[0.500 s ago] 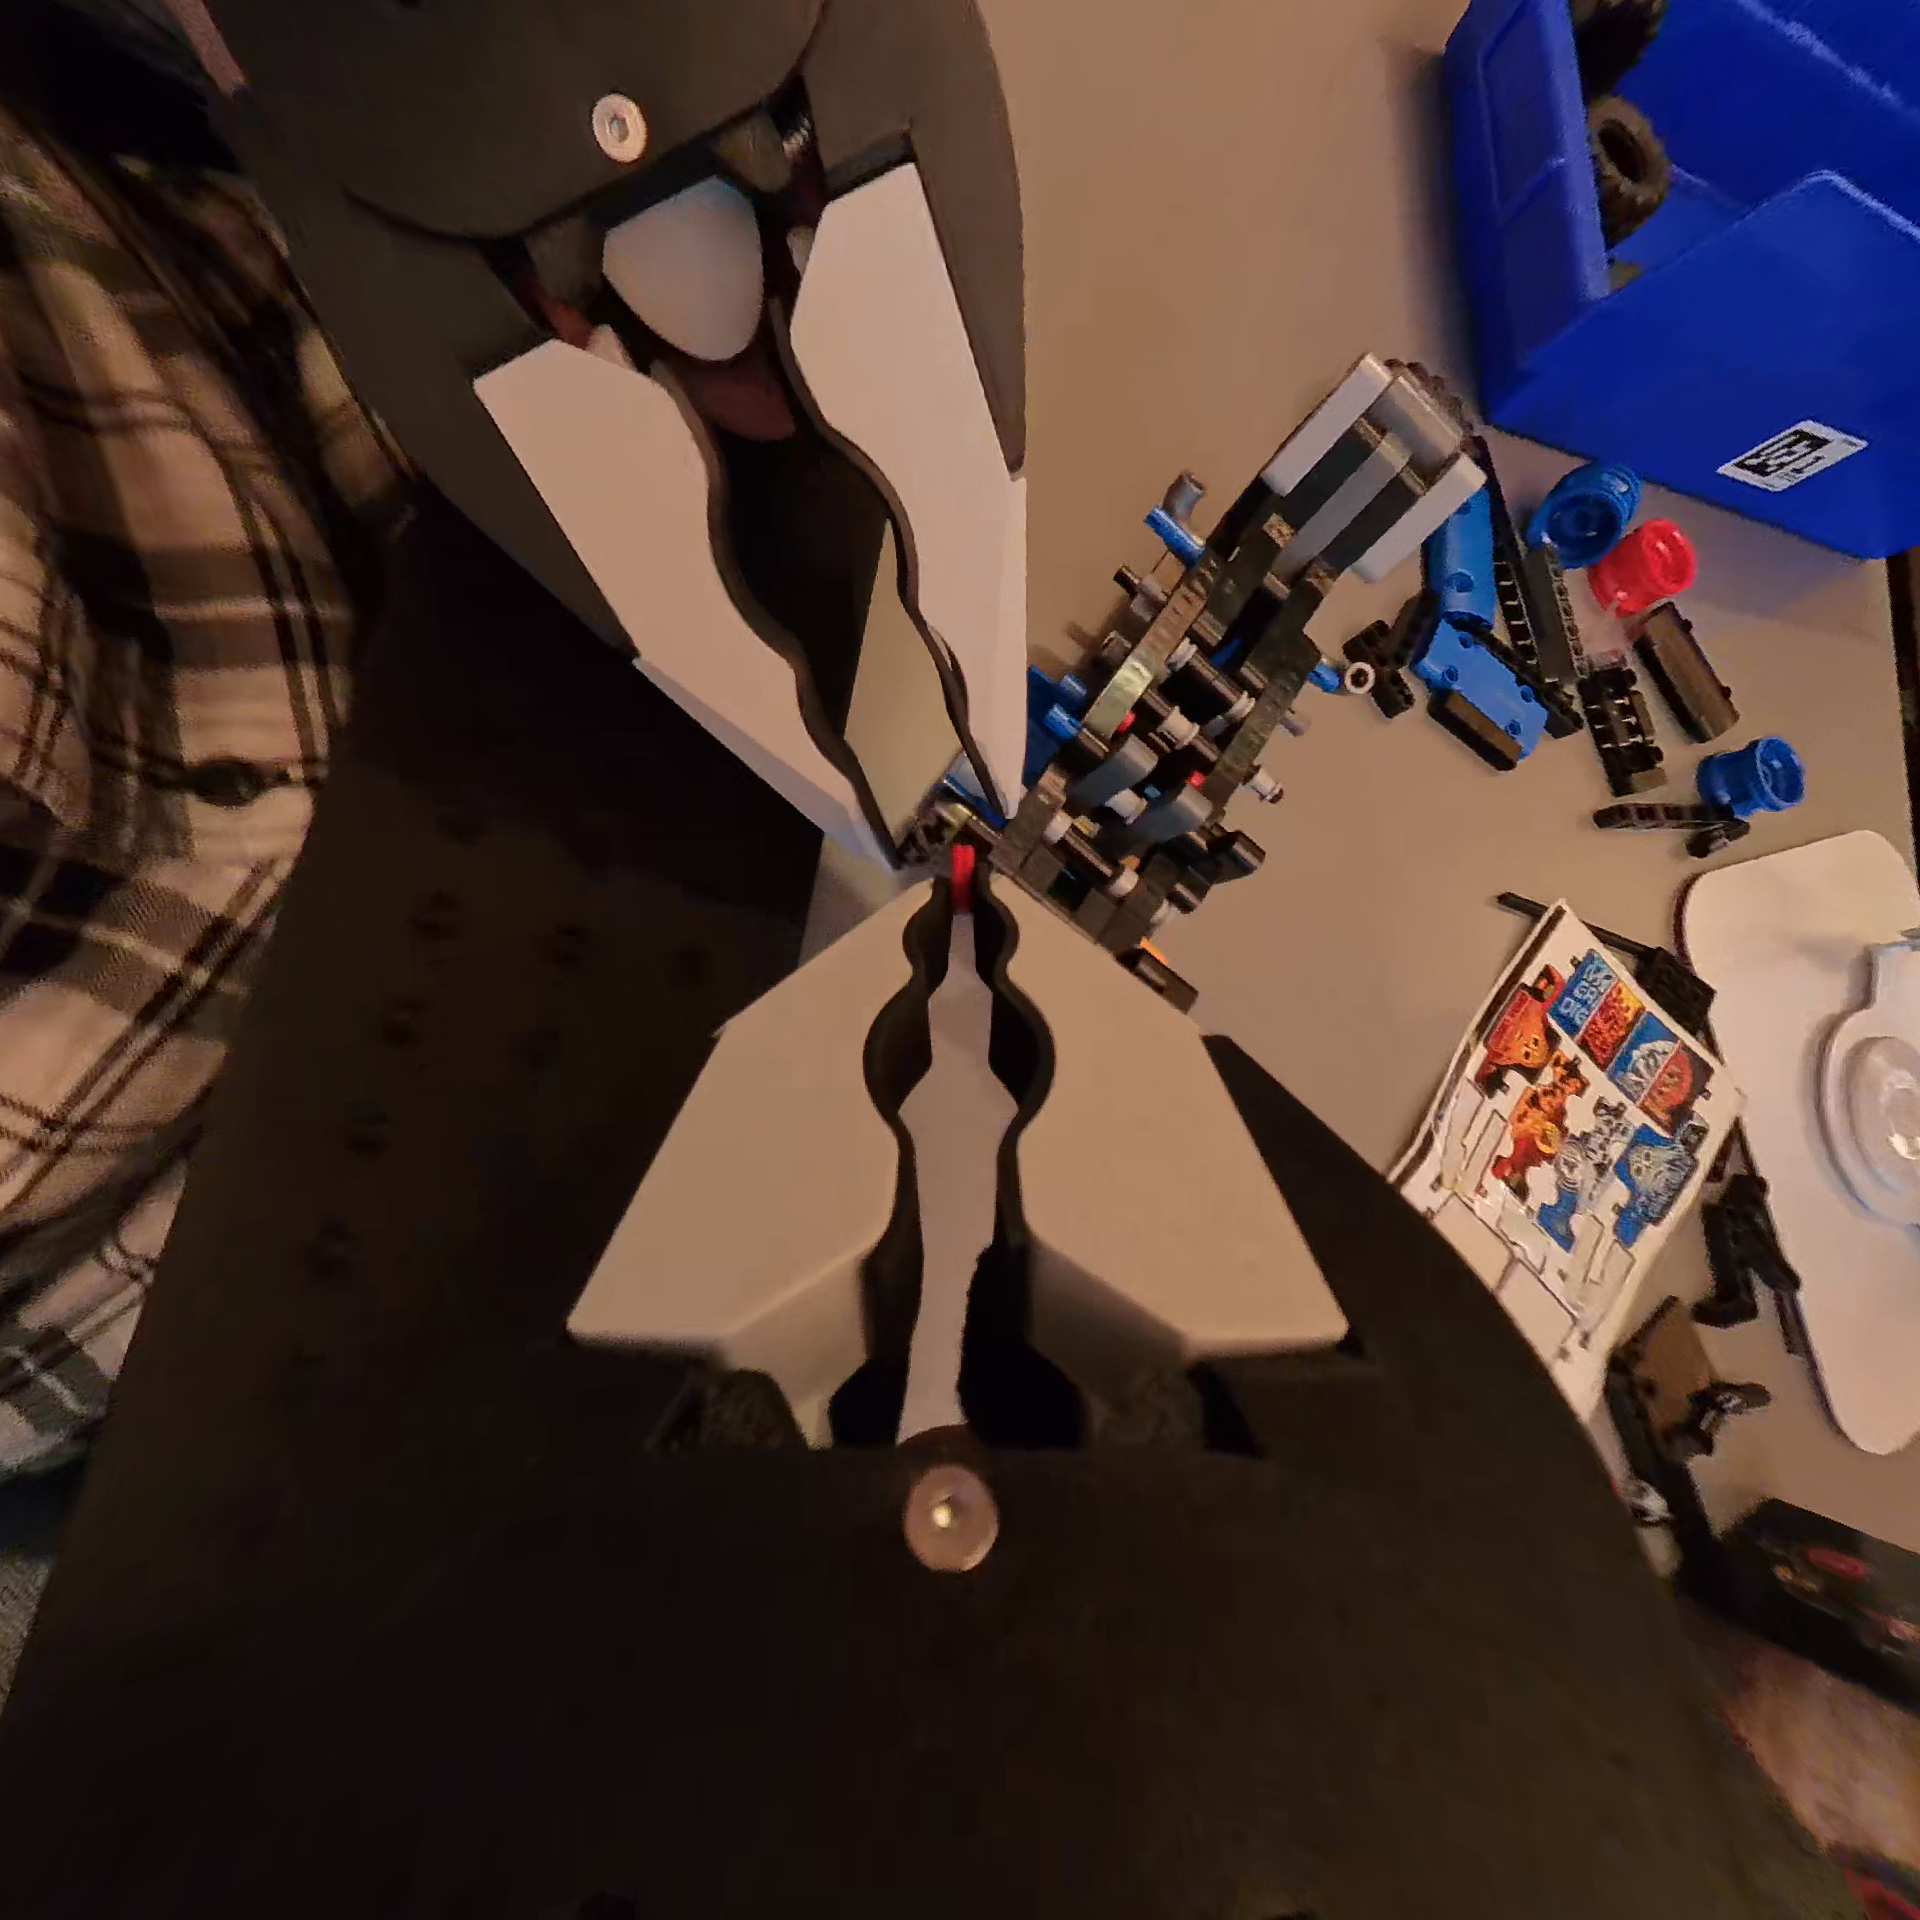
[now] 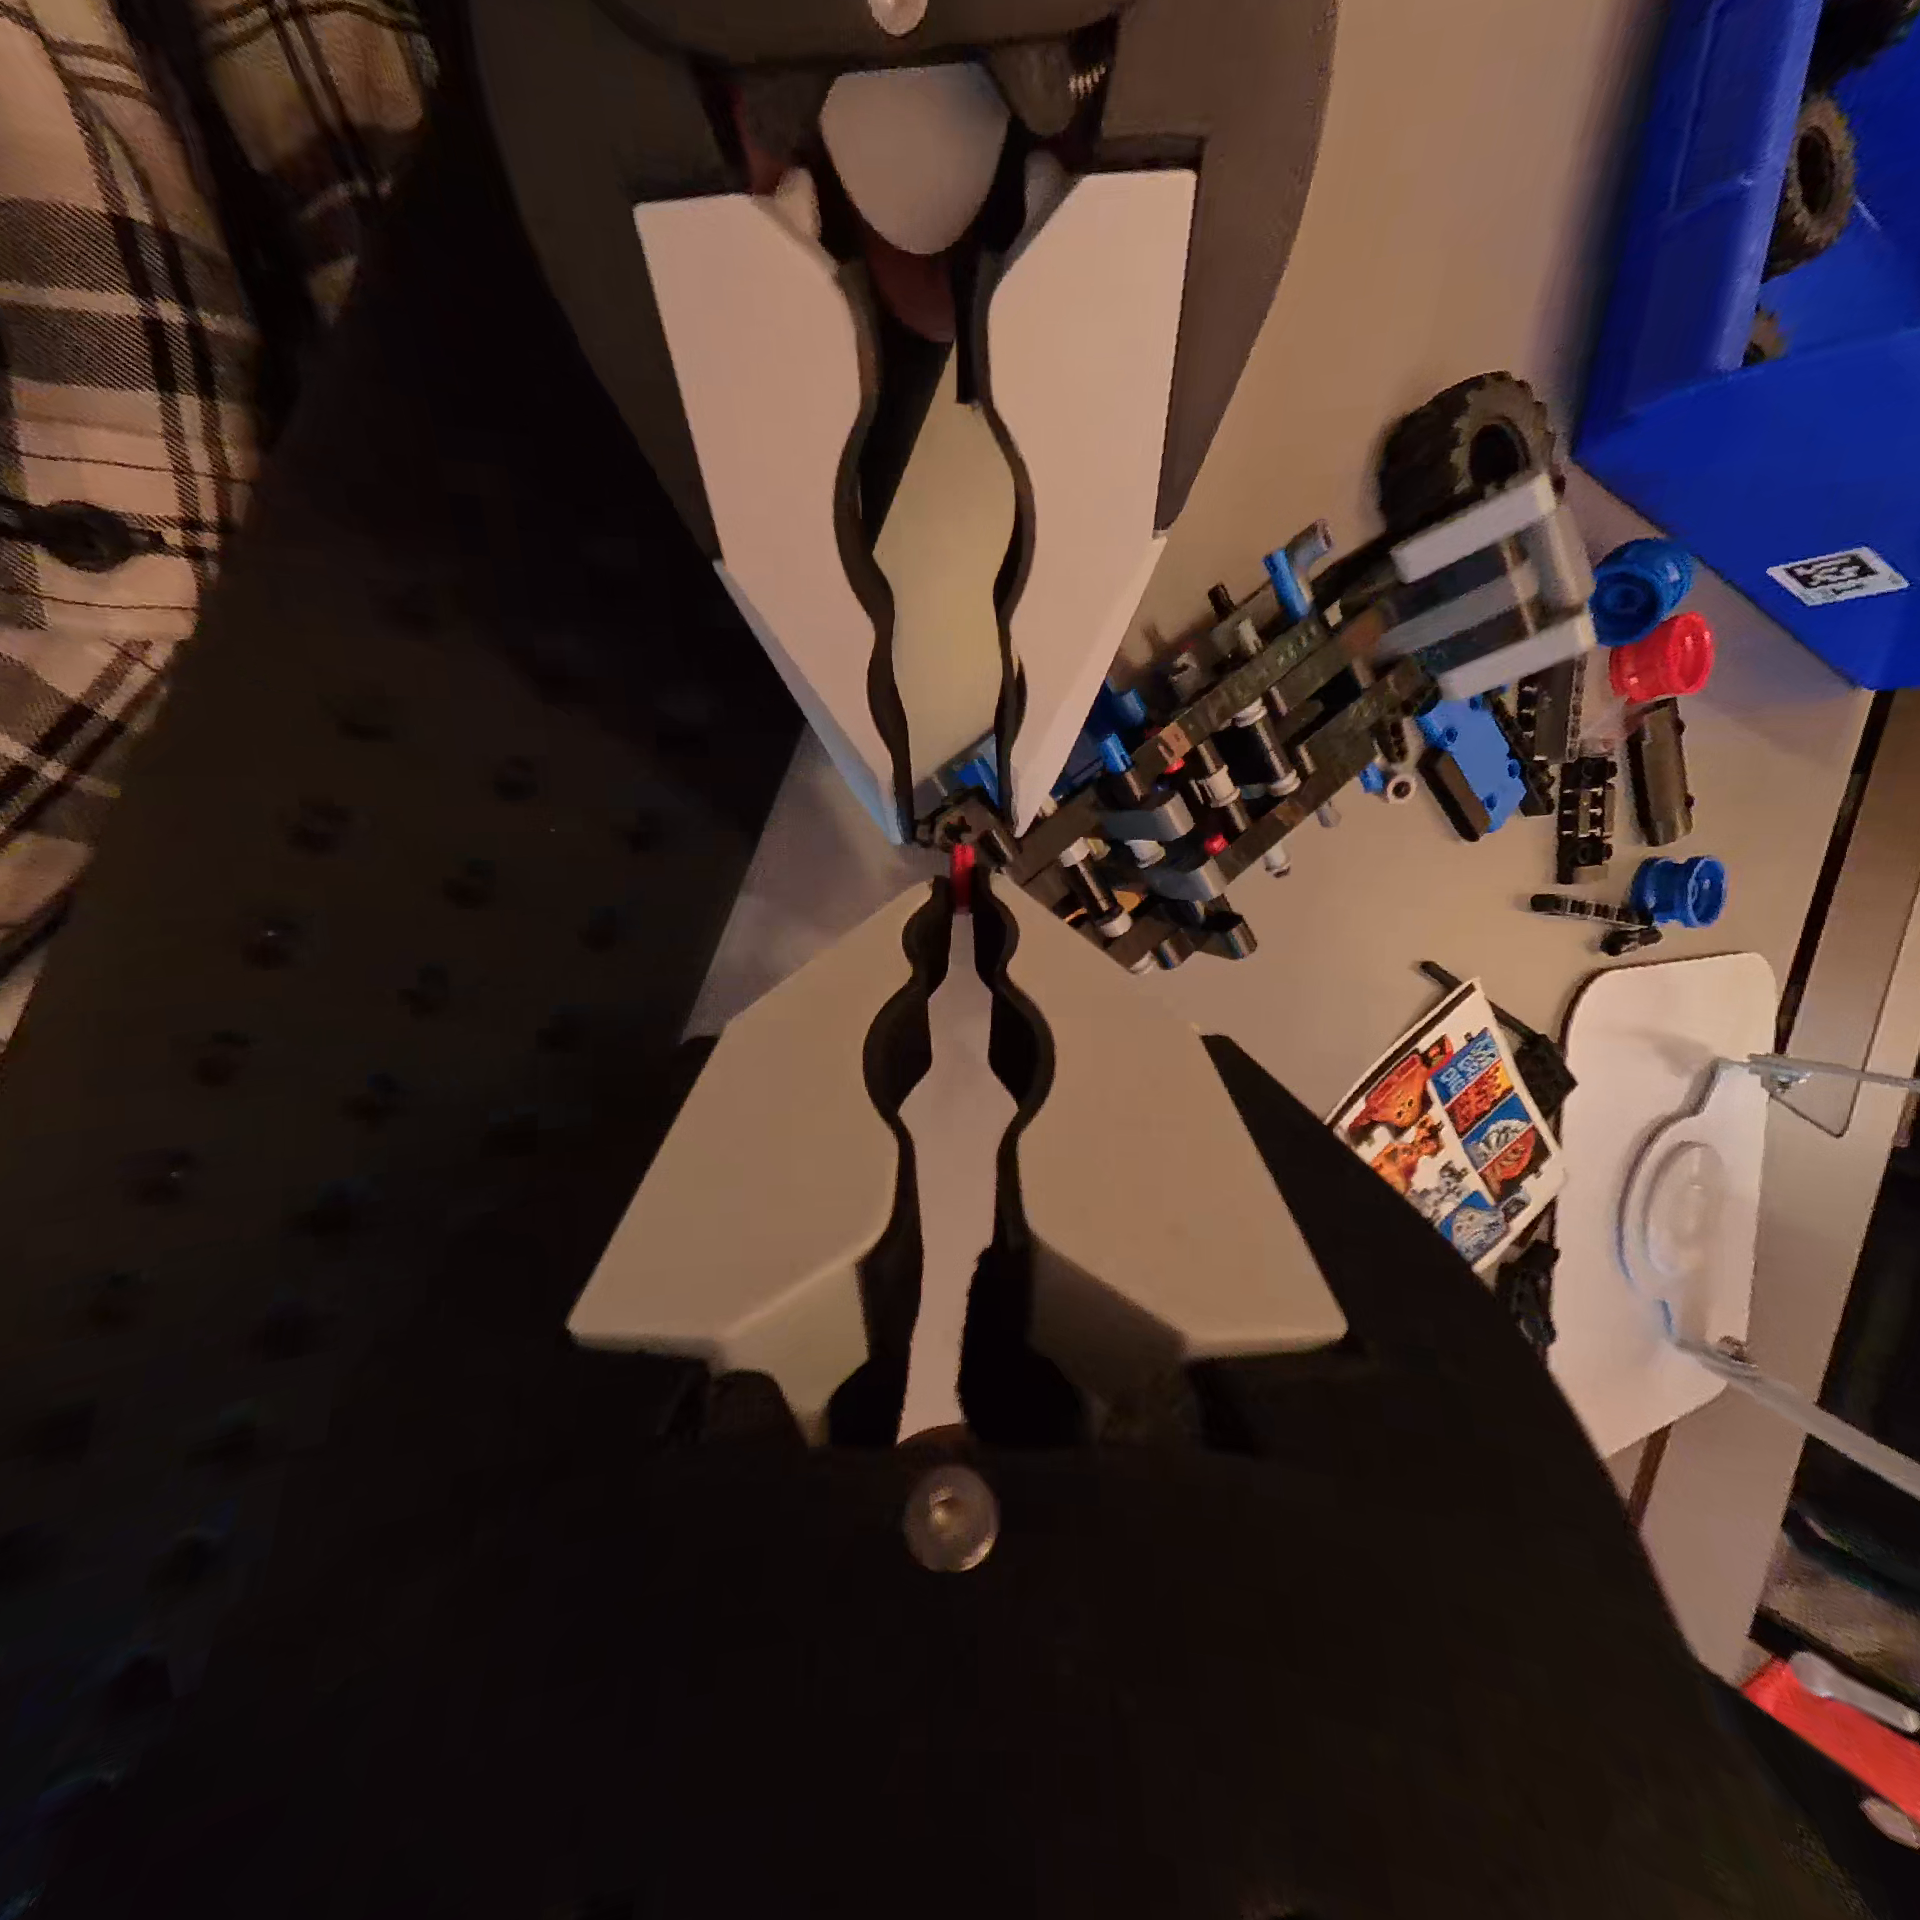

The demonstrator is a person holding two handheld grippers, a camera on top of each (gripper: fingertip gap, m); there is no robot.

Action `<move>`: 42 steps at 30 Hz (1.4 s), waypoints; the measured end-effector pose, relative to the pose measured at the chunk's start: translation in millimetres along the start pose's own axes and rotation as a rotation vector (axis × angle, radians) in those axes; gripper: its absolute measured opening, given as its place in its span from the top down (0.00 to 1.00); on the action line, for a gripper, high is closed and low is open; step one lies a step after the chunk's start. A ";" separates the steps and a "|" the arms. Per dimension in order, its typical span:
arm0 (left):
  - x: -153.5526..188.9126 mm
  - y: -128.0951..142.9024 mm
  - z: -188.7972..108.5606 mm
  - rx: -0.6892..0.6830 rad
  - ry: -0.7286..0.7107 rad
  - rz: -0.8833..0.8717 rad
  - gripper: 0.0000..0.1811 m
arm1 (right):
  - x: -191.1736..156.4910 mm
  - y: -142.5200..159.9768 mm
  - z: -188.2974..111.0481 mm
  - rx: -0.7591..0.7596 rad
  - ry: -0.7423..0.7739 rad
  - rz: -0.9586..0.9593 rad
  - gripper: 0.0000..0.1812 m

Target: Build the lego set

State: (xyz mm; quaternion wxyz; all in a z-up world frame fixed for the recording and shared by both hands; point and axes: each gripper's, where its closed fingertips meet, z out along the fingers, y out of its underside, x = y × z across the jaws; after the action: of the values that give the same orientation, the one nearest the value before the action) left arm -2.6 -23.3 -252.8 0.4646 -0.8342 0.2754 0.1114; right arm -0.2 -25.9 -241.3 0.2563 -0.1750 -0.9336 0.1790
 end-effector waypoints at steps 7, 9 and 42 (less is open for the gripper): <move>-16.5 10.5 -5.4 0.022 -0.010 -0.045 0.88 | 10.2 -9.8 8.9 -0.045 0.009 -0.140 0.99; -18.2 9.3 -7.4 0.037 -0.027 -0.050 0.86 | 11.1 -12.3 11.1 -0.058 0.023 -0.190 0.99; -10.7 8.6 -3.3 0.045 -0.001 0.016 0.91 | 14.5 -8.0 10.9 -0.298 -0.061 -0.760 0.99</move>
State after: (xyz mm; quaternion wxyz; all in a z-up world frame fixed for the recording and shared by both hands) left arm -16.5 -25.8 -252.5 0.4823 -0.8213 0.2845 0.1094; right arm -19.6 -29.5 -240.6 0.2480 0.1526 -0.9547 -0.0606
